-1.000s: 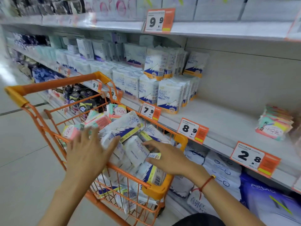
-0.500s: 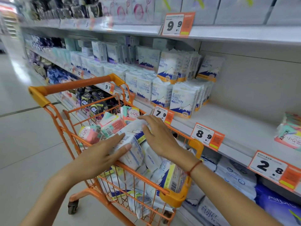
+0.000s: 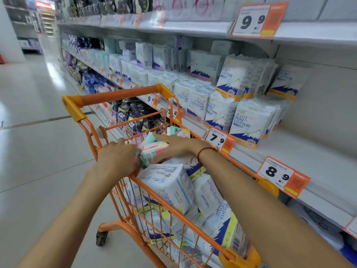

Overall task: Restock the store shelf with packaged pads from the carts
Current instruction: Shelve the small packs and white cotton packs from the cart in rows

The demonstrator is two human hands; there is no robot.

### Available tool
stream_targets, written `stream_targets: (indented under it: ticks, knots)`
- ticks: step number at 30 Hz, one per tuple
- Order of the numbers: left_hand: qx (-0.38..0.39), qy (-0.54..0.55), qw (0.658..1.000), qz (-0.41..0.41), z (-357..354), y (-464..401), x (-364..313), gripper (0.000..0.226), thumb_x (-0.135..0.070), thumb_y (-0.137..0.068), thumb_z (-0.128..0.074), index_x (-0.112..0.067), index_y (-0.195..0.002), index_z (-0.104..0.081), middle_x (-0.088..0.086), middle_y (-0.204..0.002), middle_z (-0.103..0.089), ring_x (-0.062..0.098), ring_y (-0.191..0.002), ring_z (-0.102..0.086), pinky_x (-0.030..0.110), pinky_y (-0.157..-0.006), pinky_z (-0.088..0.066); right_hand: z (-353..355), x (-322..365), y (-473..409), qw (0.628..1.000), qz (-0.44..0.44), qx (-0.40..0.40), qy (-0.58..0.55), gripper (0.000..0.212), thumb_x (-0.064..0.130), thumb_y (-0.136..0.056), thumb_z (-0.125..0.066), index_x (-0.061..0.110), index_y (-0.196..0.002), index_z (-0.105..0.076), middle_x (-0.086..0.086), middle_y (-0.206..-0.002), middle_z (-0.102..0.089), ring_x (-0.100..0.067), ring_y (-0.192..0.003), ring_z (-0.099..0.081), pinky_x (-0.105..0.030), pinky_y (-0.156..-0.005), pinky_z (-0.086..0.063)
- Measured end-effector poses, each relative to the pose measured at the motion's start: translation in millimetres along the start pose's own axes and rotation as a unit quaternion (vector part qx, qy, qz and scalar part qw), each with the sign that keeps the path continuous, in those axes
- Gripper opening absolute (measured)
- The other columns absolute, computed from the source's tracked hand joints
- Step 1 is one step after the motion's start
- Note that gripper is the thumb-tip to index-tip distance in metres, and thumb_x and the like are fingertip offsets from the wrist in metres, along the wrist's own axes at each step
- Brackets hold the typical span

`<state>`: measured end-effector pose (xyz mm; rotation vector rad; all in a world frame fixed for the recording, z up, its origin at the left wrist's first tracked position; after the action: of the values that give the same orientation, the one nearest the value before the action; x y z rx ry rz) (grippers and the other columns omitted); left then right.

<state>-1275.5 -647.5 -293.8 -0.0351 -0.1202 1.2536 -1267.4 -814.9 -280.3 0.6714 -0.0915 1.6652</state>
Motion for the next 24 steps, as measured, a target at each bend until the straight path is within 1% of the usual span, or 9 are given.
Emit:
stream_targets:
  ticks: [4, 6, 9, 11, 13, 15, 19, 22, 24]
  knots:
    - [-0.024, 0.087, 0.996, -0.002, -9, -2, 2, 0.033, -0.034, -0.090, -0.051, -0.027, -0.121, -0.060, 0.004, -0.122, -0.058, 0.028, -0.111, -0.051, 0.036, -0.089, -0.044, -5, -1, 0, 0.987, 0.013, -0.124, 0.106, 0.076, 0.049, -0.074, -0.074, 0.034, -0.138, -0.036, -0.003, -0.147, -0.024, -0.027, -0.136, -0.021, -0.045, -0.106, -0.028]
    - [-0.036, 0.099, 0.994, 0.005, -12, -1, 2, 0.034, -0.033, -0.089, -0.052, -0.028, -0.122, -0.060, 0.004, -0.118, -0.062, 0.027, -0.110, -0.054, 0.035, -0.088, -0.047, -8, -1, -4, 0.984, 0.026, -0.125, 0.124, 0.071, 0.047, -0.075, -0.073, 0.028, -0.134, -0.038, -0.003, -0.143, -0.032, -0.028, -0.131, -0.031, -0.041, -0.099, -0.033]
    - [-0.042, 0.087, 0.995, 0.024, -11, 1, -2, 0.036, -0.030, -0.090, -0.050, -0.034, -0.126, -0.056, 0.002, -0.119, -0.064, 0.026, -0.112, -0.057, 0.035, -0.085, -0.050, -8, 0, -7, 0.989, 0.030, -0.102, 0.102, 0.069, 0.040, -0.078, -0.071, 0.020, -0.133, -0.033, -0.007, -0.127, -0.052, -0.027, -0.110, -0.052, -0.031, -0.079, -0.036]
    - [-0.045, 0.072, 0.996, 0.035, -9, 2, -5, 0.037, -0.031, -0.092, -0.048, -0.038, -0.129, -0.053, 0.002, -0.121, -0.064, 0.027, -0.111, -0.059, 0.035, -0.082, -0.051, -7, 2, -5, 0.987, 0.047, -0.118, 0.095, 0.075, 0.039, -0.077, -0.073, 0.019, -0.135, -0.030, -0.007, -0.131, -0.049, -0.027, -0.113, -0.051, -0.033, -0.080, -0.038]
    - [-0.044, 0.072, 0.995, 0.046, -8, 2, -5, 0.041, -0.030, -0.093, -0.048, -0.039, -0.133, -0.049, 0.004, -0.125, -0.062, 0.030, -0.113, -0.058, 0.037, -0.083, -0.050, -8, 2, -5, 0.987, 0.051, -0.117, 0.101, 0.088, 0.041, -0.076, -0.074, 0.020, -0.144, -0.022, -0.009, -0.144, -0.036, -0.031, -0.128, -0.041, -0.039, -0.093, -0.041]
    - [-0.051, 0.088, 0.993, 0.058, -9, 4, -6, 0.045, -0.026, -0.092, -0.049, -0.037, -0.136, -0.045, 0.005, -0.129, -0.060, 0.031, -0.116, -0.057, 0.038, -0.084, -0.049, -10, 2, -5, 0.986, 0.041, -0.102, 0.128, 0.087, 0.043, -0.079, -0.070, 0.021, -0.148, -0.022, -0.009, -0.144, -0.028, -0.030, -0.133, -0.034, -0.040, -0.098, -0.036]
    - [-0.097, 0.136, 0.984, 0.062, -10, 7, -8, 0.049, -0.022, -0.091, -0.054, -0.034, -0.137, -0.045, 0.003, -0.129, -0.061, 0.031, -0.115, -0.057, 0.037, -0.082, -0.050, -11, 4, -3, 0.984, 0.058, -0.119, 0.123, 0.068, 0.035, -0.082, -0.066, 0.017, -0.139, -0.033, -0.005, -0.137, -0.035, -0.025, -0.123, -0.040, -0.031, -0.082, -0.033]
    - [-0.138, 0.178, 0.973, 0.041, -10, 9, -10, 0.050, -0.013, -0.089, -0.056, -0.030, -0.135, -0.049, 0.004, -0.132, -0.058, 0.032, -0.117, -0.055, 0.039, -0.088, -0.047, -11, 3, 0, 0.987, 0.053, -0.120, 0.090, 0.056, 0.033, -0.082, -0.066, 0.020, -0.128, -0.038, -0.001, -0.110, -0.051, -0.024, -0.096, -0.050, -0.031, -0.069, -0.035]
    - [-0.165, 0.219, 0.961, 0.028, -10, 10, -9, 0.050, -0.009, -0.089, -0.055, -0.027, -0.135, -0.049, 0.007, -0.133, -0.056, 0.035, -0.119, -0.051, 0.043, -0.089, -0.046, -9, 4, 4, 0.986, 0.065, -0.143, 0.060, 0.053, 0.034, -0.081, -0.068, 0.019, -0.124, -0.041, -0.001, -0.110, -0.056, -0.023, -0.090, -0.054, -0.033, -0.068, -0.040]
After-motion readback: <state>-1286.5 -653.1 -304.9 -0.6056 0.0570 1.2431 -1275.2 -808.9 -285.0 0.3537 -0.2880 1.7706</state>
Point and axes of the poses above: each hand's wrist, its own y-axis away from the middle knuckle, its own z-axis out of the back of the hand, x = y × z, the point moved 2 cm from there along -y, towards the middle knuckle
